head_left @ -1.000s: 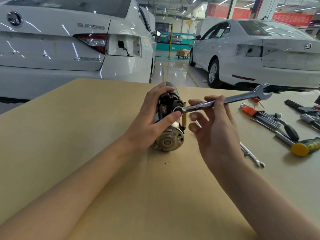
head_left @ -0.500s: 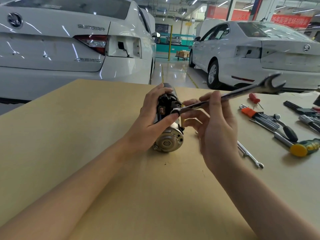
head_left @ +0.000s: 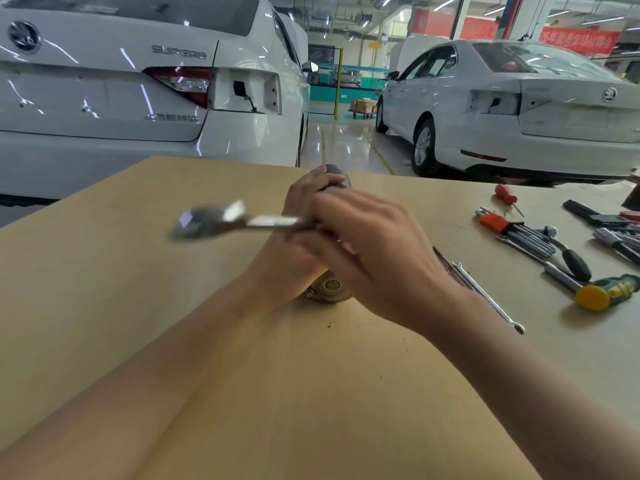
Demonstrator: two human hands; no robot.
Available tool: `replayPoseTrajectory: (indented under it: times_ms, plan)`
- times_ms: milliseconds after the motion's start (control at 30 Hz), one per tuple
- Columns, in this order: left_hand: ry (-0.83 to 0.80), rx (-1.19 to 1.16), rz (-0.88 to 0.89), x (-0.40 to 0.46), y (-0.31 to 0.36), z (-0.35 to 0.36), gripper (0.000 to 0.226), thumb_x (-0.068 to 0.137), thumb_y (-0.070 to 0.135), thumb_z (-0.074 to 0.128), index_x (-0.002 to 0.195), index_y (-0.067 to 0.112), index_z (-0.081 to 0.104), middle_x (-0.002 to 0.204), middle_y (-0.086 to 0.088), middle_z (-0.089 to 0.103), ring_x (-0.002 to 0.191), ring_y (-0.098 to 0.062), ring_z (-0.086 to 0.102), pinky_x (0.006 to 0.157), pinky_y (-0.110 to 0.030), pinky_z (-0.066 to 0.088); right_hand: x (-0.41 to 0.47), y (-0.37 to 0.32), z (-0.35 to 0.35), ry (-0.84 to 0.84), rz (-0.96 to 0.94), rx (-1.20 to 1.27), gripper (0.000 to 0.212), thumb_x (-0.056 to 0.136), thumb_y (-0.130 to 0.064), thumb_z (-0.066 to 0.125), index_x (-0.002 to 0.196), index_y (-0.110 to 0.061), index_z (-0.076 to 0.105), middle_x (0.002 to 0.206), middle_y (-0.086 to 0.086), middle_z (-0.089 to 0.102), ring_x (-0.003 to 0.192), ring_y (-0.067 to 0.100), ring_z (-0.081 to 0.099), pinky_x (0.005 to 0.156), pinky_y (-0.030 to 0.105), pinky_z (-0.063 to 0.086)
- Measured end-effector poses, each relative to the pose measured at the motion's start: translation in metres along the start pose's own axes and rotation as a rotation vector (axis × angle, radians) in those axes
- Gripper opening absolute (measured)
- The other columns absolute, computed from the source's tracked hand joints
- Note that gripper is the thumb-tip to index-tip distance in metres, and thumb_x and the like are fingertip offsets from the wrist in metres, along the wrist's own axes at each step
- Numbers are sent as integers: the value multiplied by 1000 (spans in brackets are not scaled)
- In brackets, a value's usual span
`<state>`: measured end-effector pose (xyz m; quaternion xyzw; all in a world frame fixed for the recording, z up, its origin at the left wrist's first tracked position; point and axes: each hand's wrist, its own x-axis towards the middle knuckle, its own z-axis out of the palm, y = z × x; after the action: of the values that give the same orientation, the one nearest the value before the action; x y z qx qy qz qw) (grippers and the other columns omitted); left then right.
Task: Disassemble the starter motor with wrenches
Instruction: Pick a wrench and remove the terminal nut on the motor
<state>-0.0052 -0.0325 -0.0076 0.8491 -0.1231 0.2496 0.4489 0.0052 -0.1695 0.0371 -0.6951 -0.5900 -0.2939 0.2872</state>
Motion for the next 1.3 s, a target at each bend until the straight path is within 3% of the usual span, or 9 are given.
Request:
replayPoseTrajectory:
  times_ms: [67, 167, 233, 500, 767, 967, 1167, 1233, 1300]
  plan:
    - [66, -61, 109, 2, -6, 1, 57, 79, 36, 67, 126, 40, 36, 135, -3, 45, 131, -18, 44, 112, -31, 36, -4, 2, 2, 220, 180, 331, 23, 97, -31, 39, 81, -25, 54, 68, -11, 47, 62, 3, 43, 58, 22, 36]
    - [90, -40, 149, -1, -3, 1, 71, 71, 46, 73, 129, 39, 34, 141, 19, 31, 135, -9, 37, 109, -21, 35, -8, 2, 9, 519, 580, 822, 35, 102, -35, 36, 74, -19, 50, 61, 14, 52, 48, 12, 40, 47, 26, 29]
    - [77, -30, 153, -1, -6, 1, 76, 69, 44, 79, 131, 33, 35, 140, 25, 26, 136, -4, 34, 107, -16, 35, -12, 5, 8, 586, 790, 1106, 40, 100, -41, 35, 75, -14, 52, 63, 11, 57, 47, 15, 40, 48, 30, 34]
    - [69, -44, 128, -2, -1, -2, 79, 65, 41, 77, 131, 27, 35, 138, 22, 25, 139, -6, 30, 112, -16, 31, -21, 16, 10, 816, 1082, 1570, 37, 101, -35, 41, 72, -13, 47, 56, 5, 59, 40, 11, 43, 44, 19, 44]
    - [102, -51, 114, 0, -5, -1, 57, 81, 36, 69, 125, 41, 35, 141, 15, 29, 137, -2, 33, 111, -20, 34, -21, 16, 10, 837, 1049, 1591, 35, 100, -34, 45, 75, -10, 50, 67, 11, 67, 49, 16, 58, 52, 25, 53]
    - [101, -48, 106, 0, -8, -1, 52, 86, 34, 62, 132, 31, 36, 143, 13, 29, 138, 2, 28, 114, -24, 32, -21, 11, 6, 777, 1020, 1428, 30, 99, -26, 49, 76, -9, 54, 74, 13, 70, 53, 17, 63, 57, 26, 55]
    - [90, -64, 99, -1, -7, -1, 50, 88, 33, 60, 131, 36, 35, 143, 12, 29, 140, -2, 27, 116, -32, 30, -3, 8, 1, 537, 702, 812, 26, 100, -18, 47, 75, -13, 54, 70, 13, 62, 51, 10, 53, 53, 21, 45]
    - [86, -73, 112, 0, -6, 0, 49, 88, 33, 61, 129, 38, 34, 139, 8, 34, 138, -16, 33, 114, -42, 34, 12, 9, -2, 322, 591, 547, 26, 100, -21, 48, 75, -19, 51, 67, 9, 59, 53, 8, 48, 54, 25, 41]
    - [66, -96, 106, 2, -5, 0, 51, 84, 31, 60, 131, 28, 38, 130, 0, 43, 129, -20, 44, 107, -40, 41, 24, 7, -3, 46, 472, 227, 25, 99, -31, 48, 75, -25, 49, 63, -7, 54, 58, 9, 51, 56, 27, 39]
